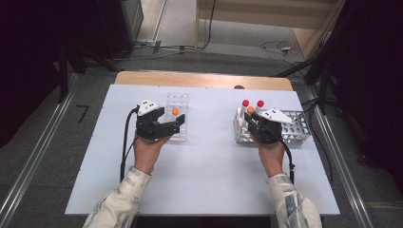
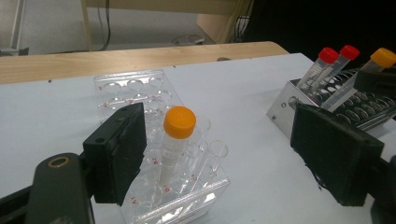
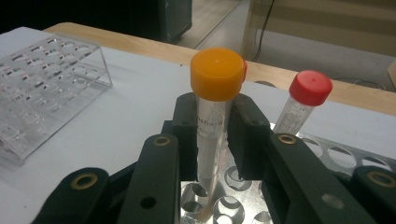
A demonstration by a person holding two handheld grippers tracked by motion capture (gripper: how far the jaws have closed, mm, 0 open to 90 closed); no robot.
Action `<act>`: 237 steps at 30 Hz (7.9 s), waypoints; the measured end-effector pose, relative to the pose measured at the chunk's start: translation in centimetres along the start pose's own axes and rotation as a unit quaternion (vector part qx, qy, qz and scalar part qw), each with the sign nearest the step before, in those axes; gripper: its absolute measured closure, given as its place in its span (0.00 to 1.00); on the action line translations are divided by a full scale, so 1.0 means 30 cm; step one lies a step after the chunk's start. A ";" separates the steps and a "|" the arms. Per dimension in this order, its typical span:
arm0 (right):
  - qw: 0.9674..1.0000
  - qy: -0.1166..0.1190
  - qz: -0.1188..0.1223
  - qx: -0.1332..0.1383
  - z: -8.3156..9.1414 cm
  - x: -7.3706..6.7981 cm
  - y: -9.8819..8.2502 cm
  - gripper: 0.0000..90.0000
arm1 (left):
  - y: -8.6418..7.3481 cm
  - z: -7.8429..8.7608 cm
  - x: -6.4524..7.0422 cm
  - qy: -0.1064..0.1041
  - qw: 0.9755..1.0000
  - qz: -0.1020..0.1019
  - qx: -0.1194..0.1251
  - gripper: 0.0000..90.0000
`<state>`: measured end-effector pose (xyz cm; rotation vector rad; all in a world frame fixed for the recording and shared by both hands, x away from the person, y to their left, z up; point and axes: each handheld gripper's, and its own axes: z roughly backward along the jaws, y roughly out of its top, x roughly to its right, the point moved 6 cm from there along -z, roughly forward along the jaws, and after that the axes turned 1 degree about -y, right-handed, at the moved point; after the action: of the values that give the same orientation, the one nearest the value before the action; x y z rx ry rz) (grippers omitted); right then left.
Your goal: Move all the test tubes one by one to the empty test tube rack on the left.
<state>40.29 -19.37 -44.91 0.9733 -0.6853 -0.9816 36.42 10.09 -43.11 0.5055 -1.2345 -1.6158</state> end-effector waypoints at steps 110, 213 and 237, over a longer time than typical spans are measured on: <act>0.980 0.179 0.078 -0.026 0.057 -0.446 -0.039 0.41 | 0.061 0.091 0.067 -0.072 0.997 -0.032 0.021 0.78; 0.999 -0.032 -0.003 -0.039 -0.042 0.116 -0.024 0.44 | -0.003 0.004 -0.027 0.055 0.997 -0.060 0.009 0.31; 0.996 -0.046 -0.020 -0.068 -0.152 0.162 -0.028 0.76 | -0.007 0.000 -0.018 0.054 0.996 -0.067 0.006 0.32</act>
<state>45.80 -22.36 -47.32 0.8293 -0.6679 -1.0999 36.56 10.57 -43.41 0.6865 -1.1506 -1.6714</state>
